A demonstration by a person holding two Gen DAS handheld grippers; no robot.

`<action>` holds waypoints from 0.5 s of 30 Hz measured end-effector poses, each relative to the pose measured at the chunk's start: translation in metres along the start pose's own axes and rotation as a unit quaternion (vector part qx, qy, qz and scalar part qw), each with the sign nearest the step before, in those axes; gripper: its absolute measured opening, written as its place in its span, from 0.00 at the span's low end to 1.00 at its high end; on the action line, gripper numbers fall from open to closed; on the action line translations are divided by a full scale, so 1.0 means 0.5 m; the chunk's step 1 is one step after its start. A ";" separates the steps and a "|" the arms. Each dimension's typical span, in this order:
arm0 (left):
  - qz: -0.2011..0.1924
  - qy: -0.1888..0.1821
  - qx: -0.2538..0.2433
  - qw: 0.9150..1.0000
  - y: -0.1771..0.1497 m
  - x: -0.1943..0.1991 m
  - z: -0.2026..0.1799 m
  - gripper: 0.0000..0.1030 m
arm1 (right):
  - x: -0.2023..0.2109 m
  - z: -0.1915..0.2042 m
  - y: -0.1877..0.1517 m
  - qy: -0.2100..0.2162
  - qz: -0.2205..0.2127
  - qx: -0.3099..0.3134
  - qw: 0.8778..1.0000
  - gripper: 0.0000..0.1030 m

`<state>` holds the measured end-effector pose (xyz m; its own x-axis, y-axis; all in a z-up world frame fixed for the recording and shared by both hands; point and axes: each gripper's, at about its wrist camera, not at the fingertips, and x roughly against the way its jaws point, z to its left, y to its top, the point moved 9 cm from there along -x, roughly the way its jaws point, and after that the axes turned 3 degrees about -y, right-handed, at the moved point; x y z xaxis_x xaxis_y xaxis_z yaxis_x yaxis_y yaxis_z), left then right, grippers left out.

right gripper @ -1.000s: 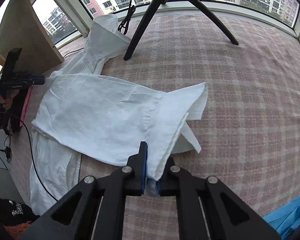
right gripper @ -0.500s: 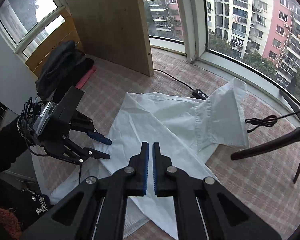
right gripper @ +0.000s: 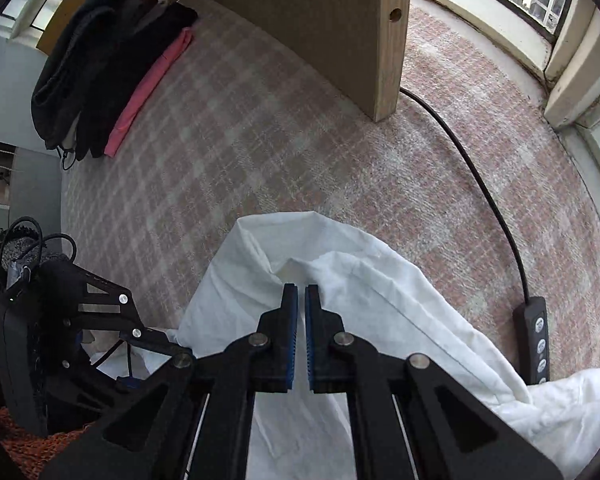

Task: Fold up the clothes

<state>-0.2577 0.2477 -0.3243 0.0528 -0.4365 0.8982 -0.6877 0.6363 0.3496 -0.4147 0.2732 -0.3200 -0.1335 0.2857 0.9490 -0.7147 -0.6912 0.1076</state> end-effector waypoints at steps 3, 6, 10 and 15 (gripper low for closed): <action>0.001 -0.001 -0.007 1.000 0.001 -0.001 -0.002 0.35 | -0.002 0.013 -0.001 0.042 0.016 0.011 0.999 0.04; 0.001 -0.004 -0.009 1.000 0.001 -0.001 -0.001 0.36 | -0.018 0.037 -0.005 0.064 0.022 0.025 0.997 0.04; 0.003 -0.003 -0.013 1.000 0.002 -0.005 -0.003 0.37 | -0.041 0.065 0.010 0.127 0.008 0.012 0.992 0.04; 0.007 0.003 -0.021 1.000 0.006 -0.009 -0.013 0.40 | -0.030 0.008 0.090 0.073 -0.083 -0.049 0.993 0.03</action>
<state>-0.2553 0.2555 -0.3258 0.0469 -0.4237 0.9046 -0.6576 0.6686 0.3472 -0.4420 0.2351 -0.3283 -0.1009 0.4885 0.8667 -0.7980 -0.5600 0.2227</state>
